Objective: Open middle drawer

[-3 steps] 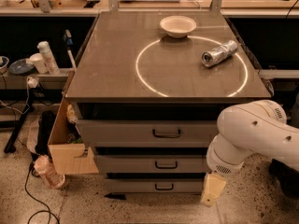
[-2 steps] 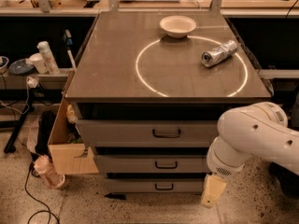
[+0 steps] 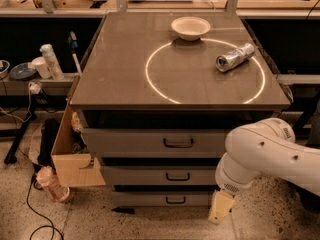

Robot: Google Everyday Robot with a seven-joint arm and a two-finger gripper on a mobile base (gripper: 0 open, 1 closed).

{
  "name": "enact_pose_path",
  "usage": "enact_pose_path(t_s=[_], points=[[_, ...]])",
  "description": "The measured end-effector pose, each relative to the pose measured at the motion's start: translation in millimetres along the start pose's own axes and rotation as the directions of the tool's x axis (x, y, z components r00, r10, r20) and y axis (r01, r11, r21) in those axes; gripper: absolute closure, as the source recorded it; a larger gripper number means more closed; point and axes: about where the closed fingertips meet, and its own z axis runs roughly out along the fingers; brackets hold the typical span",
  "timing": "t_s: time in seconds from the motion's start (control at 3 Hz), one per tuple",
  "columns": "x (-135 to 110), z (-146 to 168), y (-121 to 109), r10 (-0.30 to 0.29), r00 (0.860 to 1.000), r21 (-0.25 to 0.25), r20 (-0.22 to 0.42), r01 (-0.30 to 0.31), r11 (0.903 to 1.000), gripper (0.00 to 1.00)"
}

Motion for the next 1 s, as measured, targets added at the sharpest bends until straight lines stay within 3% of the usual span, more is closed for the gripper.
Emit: enact_pose_path(t_s=[0.33, 0.67, 1.0], points=[[-6, 18, 0, -0.012, 0.999, -0.057, 0.039, 0.015, 0.9982, 0.00], [-14, 35, 1, -0.082, 0.993, -0.127, 0.087, 0.093, 0.9875, 0.00], [-20, 46, 2, -0.190, 0.969, -0.183, 0.159, 0.218, 0.9585, 0.00]])
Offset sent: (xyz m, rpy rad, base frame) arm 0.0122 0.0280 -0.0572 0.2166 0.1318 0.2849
